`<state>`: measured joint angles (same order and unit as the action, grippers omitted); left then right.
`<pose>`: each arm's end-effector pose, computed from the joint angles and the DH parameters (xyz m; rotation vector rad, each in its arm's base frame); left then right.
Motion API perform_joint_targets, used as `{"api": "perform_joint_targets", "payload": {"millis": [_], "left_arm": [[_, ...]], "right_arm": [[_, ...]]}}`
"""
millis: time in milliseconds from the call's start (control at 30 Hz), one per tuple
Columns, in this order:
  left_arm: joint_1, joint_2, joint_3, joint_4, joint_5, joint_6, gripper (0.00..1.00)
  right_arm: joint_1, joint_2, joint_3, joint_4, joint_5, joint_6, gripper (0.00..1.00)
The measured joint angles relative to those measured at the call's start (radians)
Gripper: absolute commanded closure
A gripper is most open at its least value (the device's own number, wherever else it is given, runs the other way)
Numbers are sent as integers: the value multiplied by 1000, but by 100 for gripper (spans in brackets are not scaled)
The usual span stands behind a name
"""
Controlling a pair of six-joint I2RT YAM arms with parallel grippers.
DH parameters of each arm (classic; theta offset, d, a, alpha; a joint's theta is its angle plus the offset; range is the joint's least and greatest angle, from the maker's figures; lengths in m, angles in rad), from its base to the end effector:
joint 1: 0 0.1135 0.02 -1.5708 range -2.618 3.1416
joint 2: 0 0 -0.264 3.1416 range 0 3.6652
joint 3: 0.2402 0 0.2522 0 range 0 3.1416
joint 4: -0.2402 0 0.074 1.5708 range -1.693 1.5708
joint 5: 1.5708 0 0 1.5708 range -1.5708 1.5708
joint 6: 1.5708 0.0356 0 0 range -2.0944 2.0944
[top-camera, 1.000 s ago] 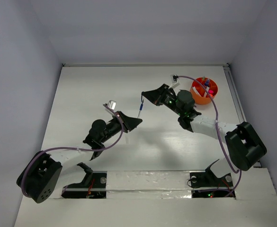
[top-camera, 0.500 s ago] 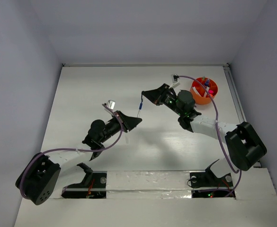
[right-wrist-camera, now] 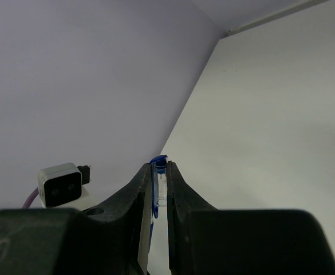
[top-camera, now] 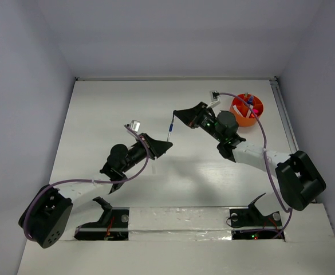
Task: Sort the stationery into containers
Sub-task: Close the pen cap on the pen.
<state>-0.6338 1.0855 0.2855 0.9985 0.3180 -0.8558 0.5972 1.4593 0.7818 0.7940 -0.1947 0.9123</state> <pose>0.1677 -0.1370 0.2344 0.1272 1.5406 -1.4346 0.2668 0.1897 0.2817 0.0777 1.6096 1.3473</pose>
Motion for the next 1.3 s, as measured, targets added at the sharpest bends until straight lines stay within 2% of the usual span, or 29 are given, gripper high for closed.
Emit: {"api": "perform_joint_targets", "payload": {"millis": [1300], "left_arm": [[-28,36,23,0,-21,2,100]], "right_arm": [[0,-18,-32,54,21,1,98]]}}
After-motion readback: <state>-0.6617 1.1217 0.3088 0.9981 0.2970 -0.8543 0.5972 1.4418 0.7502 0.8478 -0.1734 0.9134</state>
